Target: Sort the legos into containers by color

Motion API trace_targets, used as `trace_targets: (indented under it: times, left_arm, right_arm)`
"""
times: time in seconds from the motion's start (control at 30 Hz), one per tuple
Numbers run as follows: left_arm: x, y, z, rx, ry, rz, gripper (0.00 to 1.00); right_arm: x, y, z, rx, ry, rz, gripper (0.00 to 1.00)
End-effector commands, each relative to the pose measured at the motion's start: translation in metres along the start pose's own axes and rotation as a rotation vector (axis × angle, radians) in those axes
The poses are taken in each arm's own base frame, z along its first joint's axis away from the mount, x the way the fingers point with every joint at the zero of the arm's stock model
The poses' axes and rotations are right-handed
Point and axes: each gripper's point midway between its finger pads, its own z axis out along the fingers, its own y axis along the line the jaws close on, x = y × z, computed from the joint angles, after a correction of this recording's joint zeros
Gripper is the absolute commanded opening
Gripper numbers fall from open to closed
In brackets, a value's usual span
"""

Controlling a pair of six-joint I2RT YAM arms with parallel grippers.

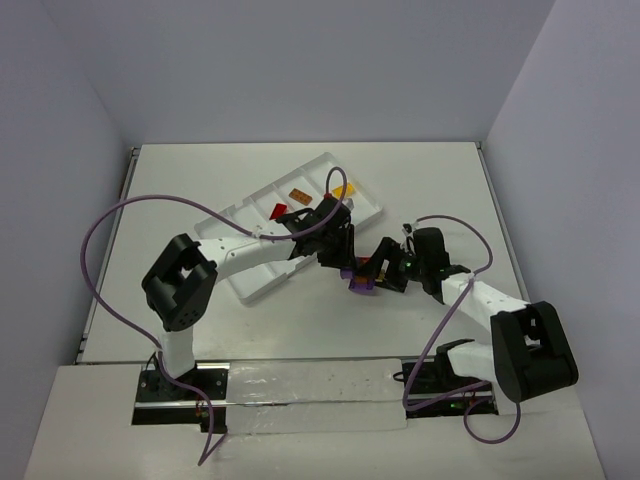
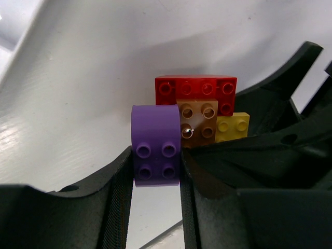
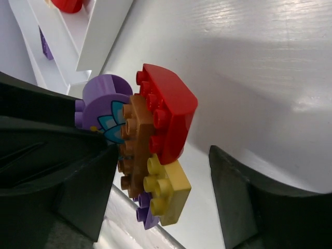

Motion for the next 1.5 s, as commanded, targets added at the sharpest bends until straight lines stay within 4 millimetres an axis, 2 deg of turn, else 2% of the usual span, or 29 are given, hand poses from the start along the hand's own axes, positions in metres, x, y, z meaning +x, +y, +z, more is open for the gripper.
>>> trace_targets:
  times: [0.0, 0.1, 0.2, 0.3, 0.37, 0.4, 0.47, 0.6, 0.8, 0.97, 1.1, 1.33, 1.43, 1.47]
  left_arm:
    - [-0.018, -0.037, -0.02, 0.148, -0.063, 0.007, 0.0]
    - [-0.018, -0.038, -0.02, 0.151, -0.062, 0.008, 0.0]
    - [-0.019, -0.039, -0.023, 0.155, -0.068, 0.019, 0.0]
    - [-0.019, -0.039, -0.026, 0.16, -0.078, 0.025, 0.0]
    - [-0.022, -0.04, -0.029, 0.164, -0.088, 0.032, 0.0]
    - [-0.022, -0.04, -0.03, 0.16, -0.09, 0.034, 0.0]
    - [-0.025, -0.038, -0.033, 0.146, -0.1, 0.039, 0.0]
    - [-0.03, -0.039, -0.04, 0.149, -0.123, 0.036, 0.0]
    - [-0.034, -0.038, -0.045, 0.148, -0.141, 0.035, 0.0]
    - [-0.037, -0.038, -0.048, 0.143, -0.153, 0.039, 0.0]
    - [-0.037, -0.034, -0.05, 0.129, -0.156, 0.043, 0.0]
    - [-0.041, -0.04, -0.058, 0.161, -0.16, 0.025, 0.0]
    - [-0.049, -0.032, -0.067, 0.118, -0.182, 0.015, 0.0]
    - [-0.053, -0.019, -0.07, 0.072, -0.195, -0.001, 0.0]
  right_arm:
    - [-0.008, 0.017, 0.0, -0.073, -0.025, -0.023, 0.69]
    - [-0.007, 0.019, 0.0, -0.08, -0.013, -0.022, 0.6]
    - [-0.009, 0.024, -0.002, -0.104, -0.022, -0.015, 0.46]
    - [-0.011, 0.026, -0.002, -0.107, -0.036, -0.017, 0.37]
    - [-0.013, 0.024, -0.002, -0.094, -0.047, -0.017, 0.25]
    - [-0.013, 0.024, -0.002, -0.094, -0.048, -0.016, 0.24]
    - [-0.016, 0.015, -0.001, -0.049, -0.069, -0.001, 0.12]
    - [-0.019, 0.002, 0.001, 0.028, -0.086, 0.014, 0.03]
    - [-0.026, -0.017, 0.0, 0.128, -0.125, 0.005, 0.02]
    - [-0.024, -0.033, -0.003, 0.21, -0.127, 0.004, 0.02]
    - [-0.025, -0.039, -0.003, 0.238, -0.137, -0.001, 0.02]
    - [-0.026, -0.042, -0.003, 0.259, -0.141, -0.005, 0.01]
    - [-0.027, -0.041, -0.005, 0.257, -0.148, -0.012, 0.01]
    - [-0.027, -0.04, -0.006, 0.255, -0.152, -0.015, 0.01]
